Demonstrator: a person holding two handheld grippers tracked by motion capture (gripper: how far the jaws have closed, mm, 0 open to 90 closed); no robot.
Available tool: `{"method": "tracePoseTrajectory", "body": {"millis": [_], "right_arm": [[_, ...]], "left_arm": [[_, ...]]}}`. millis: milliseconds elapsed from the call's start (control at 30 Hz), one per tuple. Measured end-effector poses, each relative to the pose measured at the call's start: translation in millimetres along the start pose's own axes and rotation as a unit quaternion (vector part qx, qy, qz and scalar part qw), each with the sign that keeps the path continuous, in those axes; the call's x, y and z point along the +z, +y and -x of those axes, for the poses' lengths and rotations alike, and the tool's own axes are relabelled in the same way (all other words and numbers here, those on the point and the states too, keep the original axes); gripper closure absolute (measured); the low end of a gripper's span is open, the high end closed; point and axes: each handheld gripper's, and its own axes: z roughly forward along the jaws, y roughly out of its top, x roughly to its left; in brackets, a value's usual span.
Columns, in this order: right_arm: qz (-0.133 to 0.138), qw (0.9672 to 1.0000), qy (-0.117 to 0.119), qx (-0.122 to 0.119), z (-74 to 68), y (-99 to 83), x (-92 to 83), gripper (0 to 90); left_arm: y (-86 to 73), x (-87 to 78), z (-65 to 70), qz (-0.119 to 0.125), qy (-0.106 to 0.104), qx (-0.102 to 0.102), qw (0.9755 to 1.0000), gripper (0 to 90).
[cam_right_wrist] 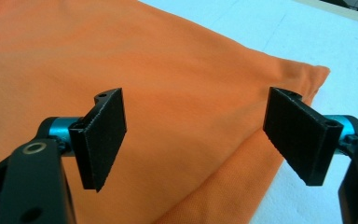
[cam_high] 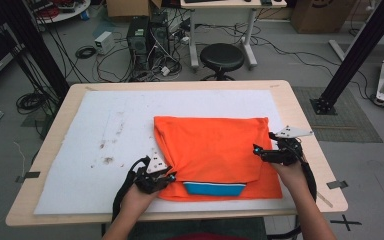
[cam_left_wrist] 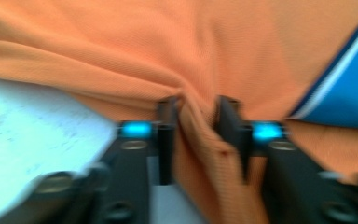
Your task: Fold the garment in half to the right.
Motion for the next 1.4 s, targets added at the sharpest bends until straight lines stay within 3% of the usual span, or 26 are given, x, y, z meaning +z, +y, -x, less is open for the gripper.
{"method": "tracePoseTrajectory", "body": {"millis": [100, 267, 333, 400, 467, 600, 733, 900, 1067, 1400], "right_arm": [[0.002, 1.0, 0.0, 0.001, 0.7, -0.1, -1.9, 21.7], [0.004, 1.0, -0.001, 0.002, 2.5, 0.2, -4.3, 21.8], [0.006, 1.0, 0.0, 0.003, 2.8, 0.4, -3.7, 21.7], [0.006, 1.0, 0.002, 0.001, 2.5, 1.0, -2.9, 21.8], [0.005, 1.0, 0.003, -0.004, 1.7, 2.8, -2.1, 21.7], [0.009, 0.9999, 0.007, -0.011, -1.1, 11.0, -1.9, 21.7], [0.01, 0.9995, 0.013, -0.026, -5.4, 22.8, 0.2, 21.8], [0.01, 0.9989, 0.016, -0.043, -9.3, 40.4, 3.1, 21.8], [0.006, 0.9979, 0.025, -0.059, -14.6, 63.7, 11.6, 21.7], [-0.01, 0.9944, 0.05, -0.092, -33.3, 103.6, 36.0, 21.7]], "left_arm": [[-1.9, -3.7, -5.2, 0.001, -0.012, -0.008, 0.9999, 80.7], [-3.8, -8.1, -6.0, 0.002, -0.011, -0.012, 0.9999, 79.9], [-4.4, -7.6, -5.5, -0.002, -0.014, -0.013, 0.9998, 75.0], [-5.4, -7.1, -4.0, 0.0, -0.01, -0.022, 0.9997, 64.1], [-6.7, -7.5, -1.6, 0.002, -0.008, -0.025, 0.9997, 60.3], [-9.0, -8.9, 3.3, 0.01, -0.016, -0.001, 0.9998, 72.4], [-7.6, -7.7, 1.0, 0.008, -0.027, -0.008, 0.9996, 79.9], [-8.4, -9.0, -4.3, 0.015, -0.048, -0.025, 0.9984, 81.9], [-11.4, -12.7, -9.3, 0.038, -0.079, -0.053, 0.9948, 82.2], [-11.5, -12.4, -7.4, 0.034, -0.073, -0.041, 0.9959, 81.9]]}}
